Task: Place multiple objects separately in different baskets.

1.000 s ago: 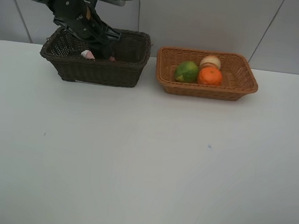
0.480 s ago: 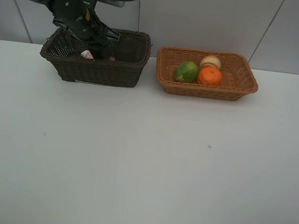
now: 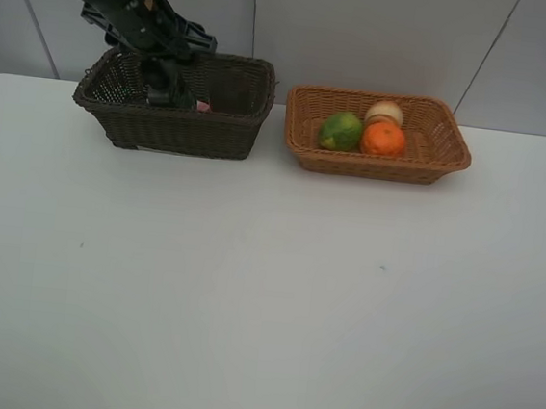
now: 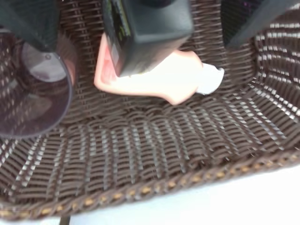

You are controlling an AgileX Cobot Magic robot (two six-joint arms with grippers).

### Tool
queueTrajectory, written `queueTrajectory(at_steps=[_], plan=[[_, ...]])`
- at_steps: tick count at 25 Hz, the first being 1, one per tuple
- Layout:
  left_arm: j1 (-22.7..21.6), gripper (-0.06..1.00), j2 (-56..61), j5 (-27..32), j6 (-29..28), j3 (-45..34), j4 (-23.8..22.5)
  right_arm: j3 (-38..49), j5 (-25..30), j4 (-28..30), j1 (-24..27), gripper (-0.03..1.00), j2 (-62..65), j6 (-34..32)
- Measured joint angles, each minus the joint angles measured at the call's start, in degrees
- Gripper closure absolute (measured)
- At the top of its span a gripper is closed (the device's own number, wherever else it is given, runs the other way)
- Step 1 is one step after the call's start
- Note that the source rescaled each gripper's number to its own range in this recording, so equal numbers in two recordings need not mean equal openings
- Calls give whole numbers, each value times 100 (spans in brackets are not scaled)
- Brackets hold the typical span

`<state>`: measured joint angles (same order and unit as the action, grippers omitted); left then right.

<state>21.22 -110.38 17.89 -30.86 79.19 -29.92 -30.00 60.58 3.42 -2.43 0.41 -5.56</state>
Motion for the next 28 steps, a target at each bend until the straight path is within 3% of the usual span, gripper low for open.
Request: queueTrajectory(at_steps=[5, 10, 16, 22, 28], plan=[[10, 6, 562, 588, 14, 0, 66, 0, 0, 0, 0, 14, 0, 0], [55, 6, 1324, 1306, 299, -165, 424, 0, 0, 0, 0, 14, 0, 0], [85, 5, 2814, 1419, 729, -1105, 1017, 0, 0, 0, 0, 14, 0, 0], [85, -5, 4747, 1498, 838, -2229, 1120, 0, 0, 0, 0, 14, 0, 0], [85, -6, 6577, 2353, 840, -2880, 1125, 0, 0, 0, 0, 14, 0, 0]])
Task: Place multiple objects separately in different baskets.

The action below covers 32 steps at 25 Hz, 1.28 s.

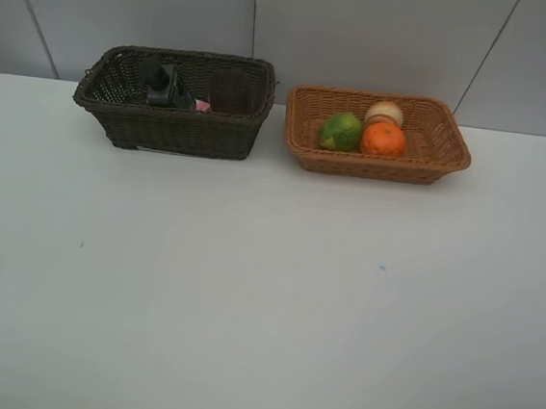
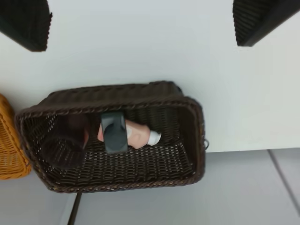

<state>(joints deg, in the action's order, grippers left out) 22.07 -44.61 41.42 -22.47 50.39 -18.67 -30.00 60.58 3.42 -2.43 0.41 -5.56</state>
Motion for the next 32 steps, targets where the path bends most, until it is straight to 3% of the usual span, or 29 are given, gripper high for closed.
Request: queueTrajectory(at_steps=[10, 14, 23, 32], plan=[[0, -6, 2251, 1897, 110, -69, 529, 0, 0, 0, 0, 14, 0, 0], [0, -6, 2812, 2261, 700, -351, 837, 0, 0, 0, 0, 14, 0, 0], [0, -6, 4039, 1989, 2429, -1727, 2431, 0, 0, 0, 0, 14, 0, 0], [0, -6, 4504, 1936, 2612, -2151, 2626, 0, 0, 0, 0, 14, 0, 0]])
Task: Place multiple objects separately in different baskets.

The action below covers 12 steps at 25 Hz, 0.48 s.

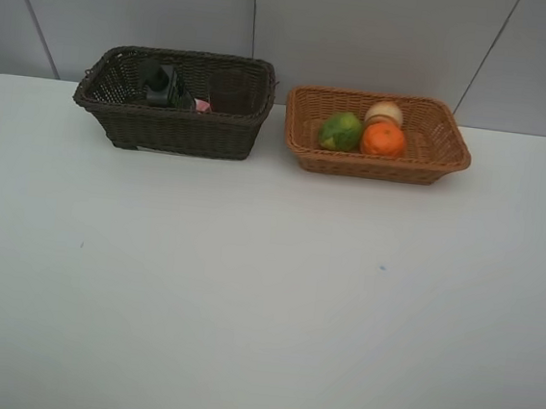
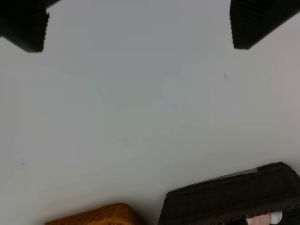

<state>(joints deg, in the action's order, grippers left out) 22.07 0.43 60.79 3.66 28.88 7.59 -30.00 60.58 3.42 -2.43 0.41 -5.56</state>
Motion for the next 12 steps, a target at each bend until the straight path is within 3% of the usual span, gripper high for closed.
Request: queueTrajectory(at_steps=[12], plan=[[-20, -6, 0, 0, 0, 0, 16, 0, 0, 0, 0, 14, 0, 0]])
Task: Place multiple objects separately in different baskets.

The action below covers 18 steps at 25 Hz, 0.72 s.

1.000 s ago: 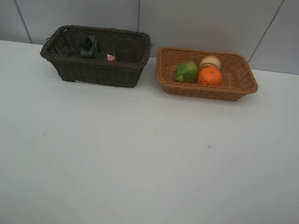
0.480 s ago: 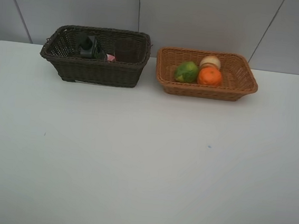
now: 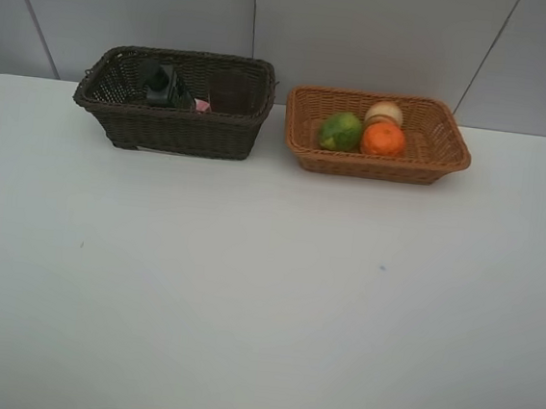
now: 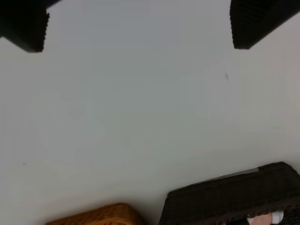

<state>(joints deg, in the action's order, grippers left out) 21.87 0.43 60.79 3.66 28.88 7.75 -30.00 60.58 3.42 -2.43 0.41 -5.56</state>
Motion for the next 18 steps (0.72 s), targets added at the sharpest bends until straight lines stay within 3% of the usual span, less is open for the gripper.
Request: queueTrajectory(at_steps=[3, 12, 18], plan=[[-321, -6, 0, 0, 0, 0, 2, 0, 0, 0, 0, 14, 0, 0], [-2396, -6, 0, 0, 0, 0, 2, 0, 0, 0, 0, 14, 0, 0], [-2536, -6, 0, 0, 0, 0, 2, 0, 0, 0, 0, 14, 0, 0]])
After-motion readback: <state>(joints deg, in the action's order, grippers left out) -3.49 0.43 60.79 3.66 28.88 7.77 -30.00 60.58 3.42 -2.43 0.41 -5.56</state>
